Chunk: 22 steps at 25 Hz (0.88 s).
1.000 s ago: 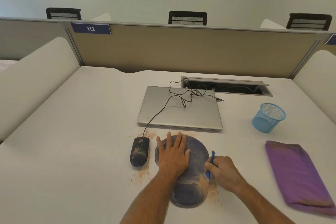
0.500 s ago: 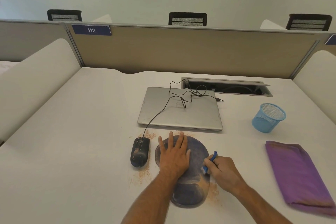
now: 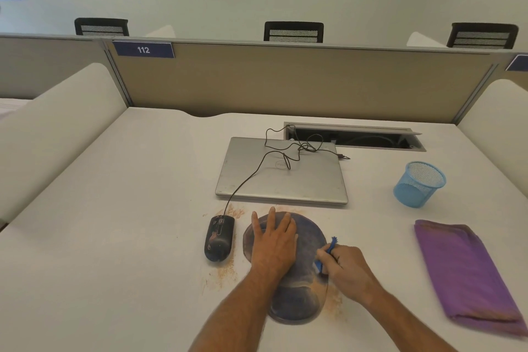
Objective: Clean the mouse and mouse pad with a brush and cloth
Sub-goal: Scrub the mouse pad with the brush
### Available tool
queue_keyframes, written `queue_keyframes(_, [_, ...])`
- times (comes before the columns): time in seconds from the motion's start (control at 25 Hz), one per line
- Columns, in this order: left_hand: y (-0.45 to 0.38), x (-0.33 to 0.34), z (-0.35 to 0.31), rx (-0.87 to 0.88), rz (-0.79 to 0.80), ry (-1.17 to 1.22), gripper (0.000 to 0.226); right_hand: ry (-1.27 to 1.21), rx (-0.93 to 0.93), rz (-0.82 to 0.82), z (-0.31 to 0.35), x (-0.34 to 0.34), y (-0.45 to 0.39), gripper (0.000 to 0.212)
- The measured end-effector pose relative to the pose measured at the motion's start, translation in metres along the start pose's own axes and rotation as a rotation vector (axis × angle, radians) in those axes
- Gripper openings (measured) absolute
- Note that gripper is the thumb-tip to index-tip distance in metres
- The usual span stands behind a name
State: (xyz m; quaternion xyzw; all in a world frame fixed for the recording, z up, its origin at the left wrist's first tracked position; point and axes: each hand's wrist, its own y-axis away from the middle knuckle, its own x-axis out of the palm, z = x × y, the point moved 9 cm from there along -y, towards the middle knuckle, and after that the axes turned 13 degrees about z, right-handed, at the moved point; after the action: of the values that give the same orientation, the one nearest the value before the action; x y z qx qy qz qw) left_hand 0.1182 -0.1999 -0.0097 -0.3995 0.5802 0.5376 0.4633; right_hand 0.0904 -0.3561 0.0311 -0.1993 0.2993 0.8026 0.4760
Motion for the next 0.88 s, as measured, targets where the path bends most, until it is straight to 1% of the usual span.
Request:
queue_keyframes(0.08, [0.000, 0.001, 0.000, -0.009, 0.002, 0.017, 0.051, 0.048, 0.021, 0.043, 0.001, 0.004, 0.000, 0.041])
queue_keyframes(0.2, [0.002, 0.002, 0.001, -0.024, 0.004, 0.046, 0.053, -0.019, -0.002, -0.031, 0.002, -0.003, 0.003, 0.042])
queue_keyframes(0.32, [0.003, 0.004, 0.001, -0.035, 0.011, 0.057, 0.055, 0.028, 0.027, 0.040, 0.002, 0.006, 0.006, 0.038])
queue_keyframes(0.44, [0.004, 0.002, 0.001, -0.036, 0.017, 0.048, 0.055, -0.031, -0.024, -0.066, 0.005, -0.002, 0.008, 0.041])
queue_keyframes(0.48, [0.004, 0.002, 0.001, -0.035, 0.021, 0.047, 0.055, -0.022, -0.020, -0.062, 0.006, -0.002, 0.007, 0.043])
queue_keyframes(0.56, [0.004, 0.002, 0.000, -0.035, 0.032, 0.046, 0.055, 0.046, 0.005, 0.022, 0.008, 0.007, 0.006, 0.043])
queue_keyframes(0.6, [0.004, 0.002, 0.000, -0.037, 0.034, 0.048, 0.055, 0.057, -0.002, 0.034, 0.009, 0.010, 0.006, 0.043])
queue_keyframes(0.72, [0.005, 0.002, 0.001, -0.047, 0.044, 0.062, 0.054, 0.006, -0.033, -0.021, 0.011, 0.005, 0.005, 0.045])
queue_keyframes(0.84, [0.003, 0.004, 0.001, -0.053, 0.066, 0.066, 0.055, 0.090, 0.008, 0.064, 0.010, 0.014, 0.004, 0.042])
queue_keyframes(0.88, [0.003, 0.005, 0.001, -0.054, 0.068, 0.067, 0.055, 0.078, -0.004, 0.049, 0.012, 0.012, 0.003, 0.041])
